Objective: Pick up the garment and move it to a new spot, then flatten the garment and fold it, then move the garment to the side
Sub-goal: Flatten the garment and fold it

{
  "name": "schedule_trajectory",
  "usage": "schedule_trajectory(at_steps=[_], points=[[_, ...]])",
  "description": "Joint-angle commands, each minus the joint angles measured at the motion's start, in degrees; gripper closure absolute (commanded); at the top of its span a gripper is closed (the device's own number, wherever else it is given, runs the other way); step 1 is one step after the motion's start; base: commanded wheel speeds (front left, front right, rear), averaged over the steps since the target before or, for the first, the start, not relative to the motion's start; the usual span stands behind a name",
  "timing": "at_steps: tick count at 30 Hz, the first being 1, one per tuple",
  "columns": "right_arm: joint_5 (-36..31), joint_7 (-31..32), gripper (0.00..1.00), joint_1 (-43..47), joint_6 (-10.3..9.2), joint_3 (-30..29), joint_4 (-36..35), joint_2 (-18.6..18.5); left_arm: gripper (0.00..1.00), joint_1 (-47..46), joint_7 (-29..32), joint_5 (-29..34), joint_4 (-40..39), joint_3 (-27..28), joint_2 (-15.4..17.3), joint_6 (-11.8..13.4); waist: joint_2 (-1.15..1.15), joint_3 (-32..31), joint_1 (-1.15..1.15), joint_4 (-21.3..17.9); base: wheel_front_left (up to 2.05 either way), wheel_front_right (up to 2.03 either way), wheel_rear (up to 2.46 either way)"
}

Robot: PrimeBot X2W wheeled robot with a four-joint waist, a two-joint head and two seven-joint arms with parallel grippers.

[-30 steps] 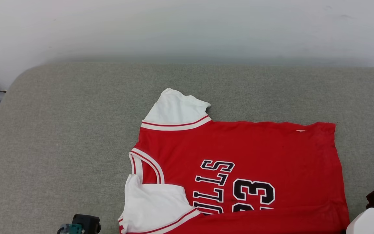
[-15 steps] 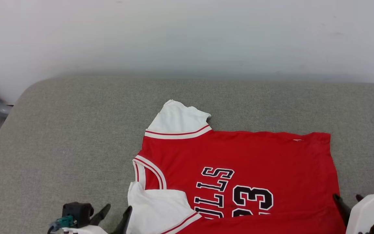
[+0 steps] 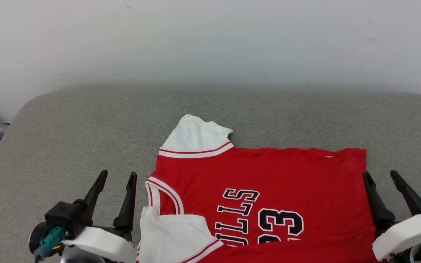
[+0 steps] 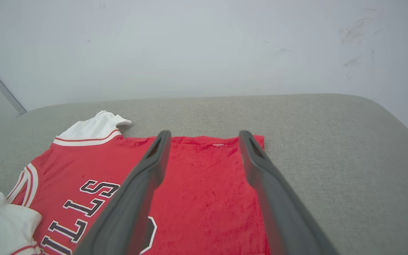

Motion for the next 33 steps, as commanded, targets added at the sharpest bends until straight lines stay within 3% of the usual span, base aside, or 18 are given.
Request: schedule_trajectory(at_steps=[1,8,15,21,28,33], points=[[-0.42,-1.46,0.00,0.20,-0.05,0.36,0.14,0.31,0.00,1.17,-0.36,0.63,-0.14,0.59,-0.87,-0.26,0.00,0.09,0.00,-0.11,0.00,0.00,0.00],[-2.01,-9.19,0.00,-0.16,-0.05,1.87,3.31,1.79,0.00,4.57,-0.39,6.99,0.33,7.11,-7.06,-4.92,0.00,0.57,0.00,-0.87,0.00,0.00,0.00],[-1.87,-10.27,0.00,-2.01,-0.05,2.54,4.66,2.45,0.00,3.29,-0.33,10.63,2.76,10.56,-9.58,-10.13,0.00,2.59,0.00,-1.91,0.00,0.00,0.00],[-2.29,-9.17,0.00,-4.15,-0.05,3.23,2.92,2.66,0.00,-4.13,2.63,11.64,6.06,9.50,-7.28,-14.11,0.00,7.74,0.00,-3.78,0.00,0.00,0.00],[-2.85,-8.52,0.00,-7.51,-0.05,4.34,0.56,3.17,0.00,-20.81,16.06,10.38,8.99,7.76,-2.33,-19.34,0.00,16.19,0.00,-6.40,0.00,0.00,0.00],[-4.45,-9.67,0.00,-10.37,-0.05,4.63,-1.02,3.21,0.00,-35.04,25.54,9.71,12.16,4.15,1.30,-21.19,0.00,21.75,0.00,-8.20,0.00,0.00,0.00]])
